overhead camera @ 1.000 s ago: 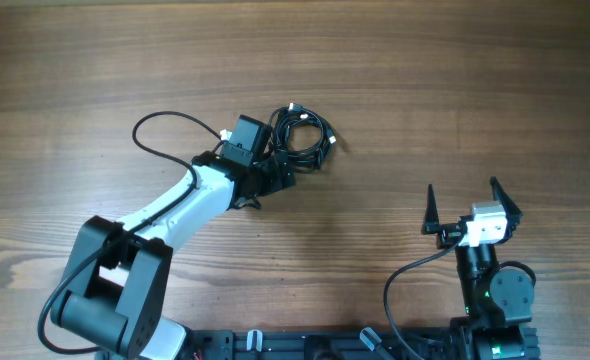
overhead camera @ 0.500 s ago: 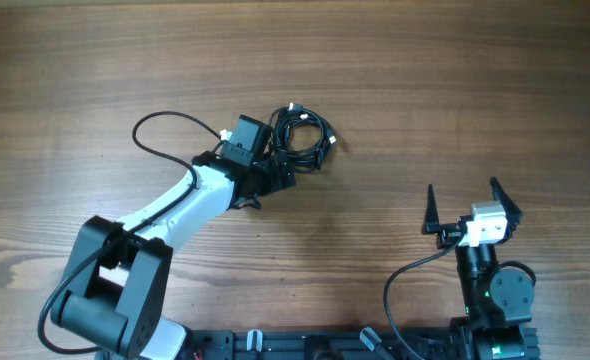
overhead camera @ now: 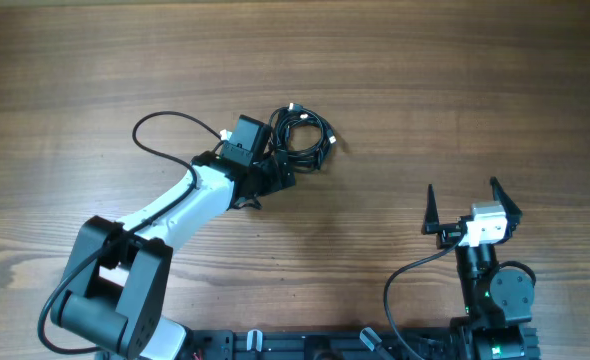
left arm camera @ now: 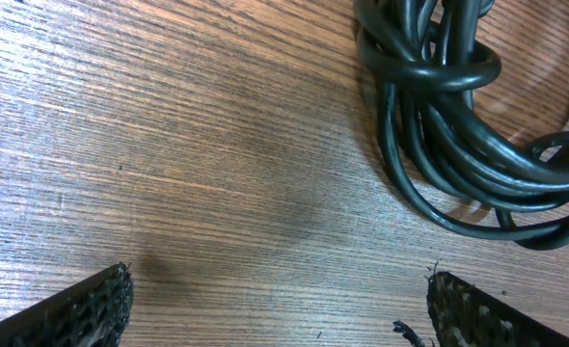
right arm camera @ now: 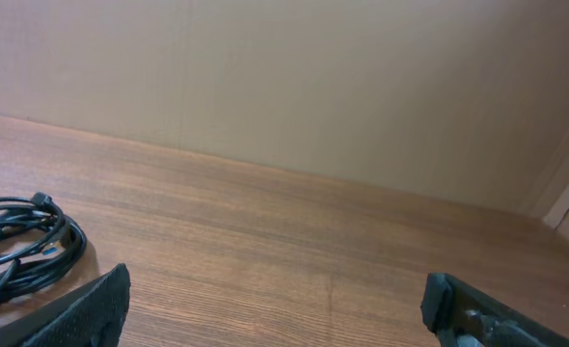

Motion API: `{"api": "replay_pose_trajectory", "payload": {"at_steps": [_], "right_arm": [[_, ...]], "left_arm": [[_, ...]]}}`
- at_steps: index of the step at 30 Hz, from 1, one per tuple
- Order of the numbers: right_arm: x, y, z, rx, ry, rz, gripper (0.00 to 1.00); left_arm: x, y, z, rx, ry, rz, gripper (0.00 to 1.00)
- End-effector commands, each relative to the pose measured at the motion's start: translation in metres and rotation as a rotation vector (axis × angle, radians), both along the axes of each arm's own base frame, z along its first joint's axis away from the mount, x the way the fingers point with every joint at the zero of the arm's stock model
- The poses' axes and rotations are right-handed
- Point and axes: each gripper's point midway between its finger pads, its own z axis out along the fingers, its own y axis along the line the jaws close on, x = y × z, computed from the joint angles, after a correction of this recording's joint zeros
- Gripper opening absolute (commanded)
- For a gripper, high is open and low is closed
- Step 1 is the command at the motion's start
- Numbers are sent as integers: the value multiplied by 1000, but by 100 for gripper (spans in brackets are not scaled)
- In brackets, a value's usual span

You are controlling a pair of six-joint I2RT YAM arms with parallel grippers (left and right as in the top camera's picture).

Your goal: Untangle cables

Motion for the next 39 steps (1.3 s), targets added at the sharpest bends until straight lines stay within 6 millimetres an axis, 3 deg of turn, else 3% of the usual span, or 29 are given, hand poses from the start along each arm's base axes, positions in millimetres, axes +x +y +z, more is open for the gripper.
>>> {"api": "replay_pose_trajectory", "payload": {"at_steps": [1, 8, 9, 10, 11, 12, 16, 18, 20, 22, 23, 25, 26, 30, 32, 34, 37, 39], "right_arm": [[-1, 2, 2, -1, -10, 11, 100], [-1, 1, 2, -1, -10, 11, 100], [-1, 2, 2, -1, -10, 11, 100], [-1, 2, 2, -1, -10, 11, 100], [-1, 2, 2, -1, -10, 11, 100], [-1, 2, 2, -2, -10, 11, 100], [-1, 2, 2, -1, -10, 11, 100], [-1, 1, 2, -1, -10, 11, 100], [-1, 1, 2, -1, -10, 11, 100], [-1, 2, 2, -1, -10, 11, 100], [-1, 2, 2, -1, -10, 11, 100], [-1, 2, 2, -1, -10, 11, 100], [-1, 2, 2, -1, -10, 11, 100], [-1, 2, 2, -1, -10, 11, 100], [-1, 2, 2, -1, -10, 11, 100], [-1, 2, 2, -1, -10, 11, 100], [-1, 1, 2, -1, -10, 11, 99], [-1, 2, 2, -1, -10, 11, 100]], "left_arm": [[-2, 3, -7, 21, 6, 0, 100], [15, -14, 3, -60, -69, -17, 99], [11, -21, 3, -90, -48, -35, 75], [5, -25, 3, -109, -28, -50, 58], [6, -27, 3, -110, -33, -52, 24], [12, -29, 10, -135, -49, -12, 6], [46, -30, 53, -233, -133, 121, 4], [59, -32, 63, -272, -171, 172, 4], [64, -23, 58, -212, -201, 216, 18], [68, -11, 48, -110, -233, 263, 23], [68, -8, 43, -84, -235, 294, 31], [71, -11, 31, -76, -234, 341, 50], [72, -15, 27, -86, -232, 345, 52], [69, -23, 4, -68, -198, 325, 49], [63, -30, -2, -84, -165, 301, 41], [58, -40, -2, -125, -135, 272, 26], [45, -53, -5, -182, -62, 227, 20], [37, -49, -9, -148, -40, 181, 14]]}}
